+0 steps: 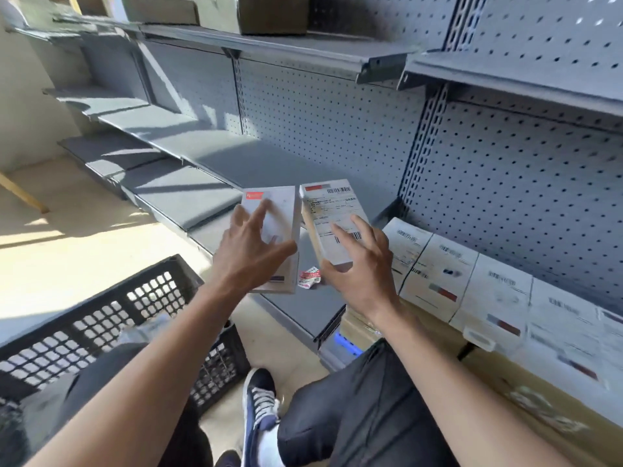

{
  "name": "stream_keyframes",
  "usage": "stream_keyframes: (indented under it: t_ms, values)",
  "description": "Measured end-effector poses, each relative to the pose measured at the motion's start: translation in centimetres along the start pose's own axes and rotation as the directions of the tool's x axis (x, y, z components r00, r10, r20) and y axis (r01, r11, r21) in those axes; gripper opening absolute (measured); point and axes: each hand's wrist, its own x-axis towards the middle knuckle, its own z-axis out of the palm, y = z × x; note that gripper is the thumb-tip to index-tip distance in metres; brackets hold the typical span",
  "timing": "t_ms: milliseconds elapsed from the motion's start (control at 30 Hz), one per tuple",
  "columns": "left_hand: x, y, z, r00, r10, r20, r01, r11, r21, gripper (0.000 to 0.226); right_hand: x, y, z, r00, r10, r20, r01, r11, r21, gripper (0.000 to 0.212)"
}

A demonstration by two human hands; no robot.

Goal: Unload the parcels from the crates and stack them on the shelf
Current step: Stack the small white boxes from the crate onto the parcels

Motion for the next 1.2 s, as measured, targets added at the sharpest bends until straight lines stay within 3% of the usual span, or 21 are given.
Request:
stream_keyframes:
  t_ms: [667, 933, 1200]
  values:
    - [2.6, 7.8, 8.5, 0.96, 0.214, 0.183, -0.185, 0.969, -0.166, 0.077, -3.7, 6.5, -5.6, 0.945, 0.286, -0.158, -0.309, 0.939, -0.153, 0.066]
    - [-0.9, 14.8, 12.3, 0.89, 0.353, 0.289, -0.301, 0.931, -0.208, 0.087, -9.4, 9.9, -11.5, 0.877, 0.412, -0.248, -0.459, 0.871, -0.177, 0.068]
    - [-6.3, 23.1, 15.3, 0.809, 0.453, 0.375, -0.384, 0.89, -0.248, 0.084, -16.5, 13.2, -19.4, 0.82, 0.481, -0.311, -0.554, 0.803, -0.218, 0.06]
